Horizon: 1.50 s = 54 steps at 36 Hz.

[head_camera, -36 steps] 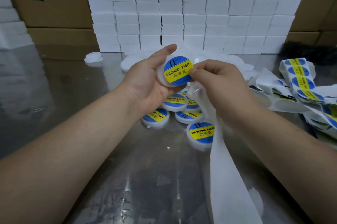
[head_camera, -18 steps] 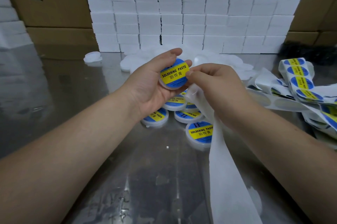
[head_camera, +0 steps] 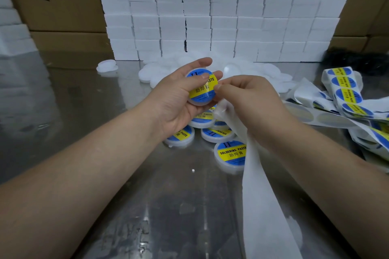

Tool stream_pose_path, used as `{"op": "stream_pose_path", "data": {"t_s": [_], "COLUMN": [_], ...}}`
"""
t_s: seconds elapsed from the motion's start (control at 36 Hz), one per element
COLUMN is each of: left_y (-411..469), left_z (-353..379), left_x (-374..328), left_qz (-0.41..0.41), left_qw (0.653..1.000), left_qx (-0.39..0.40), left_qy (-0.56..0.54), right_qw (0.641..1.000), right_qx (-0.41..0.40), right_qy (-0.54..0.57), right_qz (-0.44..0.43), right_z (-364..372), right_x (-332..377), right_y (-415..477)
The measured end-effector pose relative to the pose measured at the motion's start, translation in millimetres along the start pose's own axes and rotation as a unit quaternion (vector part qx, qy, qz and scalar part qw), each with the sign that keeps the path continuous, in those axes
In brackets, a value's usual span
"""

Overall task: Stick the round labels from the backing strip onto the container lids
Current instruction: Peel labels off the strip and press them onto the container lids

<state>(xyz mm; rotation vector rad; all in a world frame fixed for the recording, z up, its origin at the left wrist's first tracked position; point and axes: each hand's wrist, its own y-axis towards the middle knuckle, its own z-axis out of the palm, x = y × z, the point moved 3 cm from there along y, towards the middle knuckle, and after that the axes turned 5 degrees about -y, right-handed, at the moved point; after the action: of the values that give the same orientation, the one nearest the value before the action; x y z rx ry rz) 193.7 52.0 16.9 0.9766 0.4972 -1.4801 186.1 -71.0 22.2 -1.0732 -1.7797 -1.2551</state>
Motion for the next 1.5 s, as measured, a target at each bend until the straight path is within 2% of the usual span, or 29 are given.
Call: {"op": "stream_pose_path", "data": {"t_s": [0.92,1.03,1.17,1.28,1.39,1.5], "left_y": [-4,-5,-12,-14,-16,-20], "left_z": [3,3,7,6,5,16], "left_x": [1,-3,-7,-20,-24,-11], "left_qz": [0.013,0.071,0.18,0.216,0.181,0.135], "left_qw": [0.999,0.988,0.93,0.921,0.935,0.94], "left_qx": [-0.025,-0.051,-0.116,-0.184,-0.184,-0.142], "left_qy": [0.043,0.124,0.299,0.266,0.242,0.277], "right_qw": [0.998,0.998,0.994,0.984,0.983,0.991], "right_qx": [-0.025,-0.024,-0.035,-0.064,-0.086,-0.05], "right_qy": [-0.054,-0.06,-0.099,-0.166,-0.161,-0.126], "right_qz": [-0.003,0.002,0.009,0.023,0.011,-0.018], "right_z": [0,-1,1,-6,-11,-5], "right_x": [0,-1,-1,-6,-4,0], "right_y": [-1,0,1,3,2,0]}}
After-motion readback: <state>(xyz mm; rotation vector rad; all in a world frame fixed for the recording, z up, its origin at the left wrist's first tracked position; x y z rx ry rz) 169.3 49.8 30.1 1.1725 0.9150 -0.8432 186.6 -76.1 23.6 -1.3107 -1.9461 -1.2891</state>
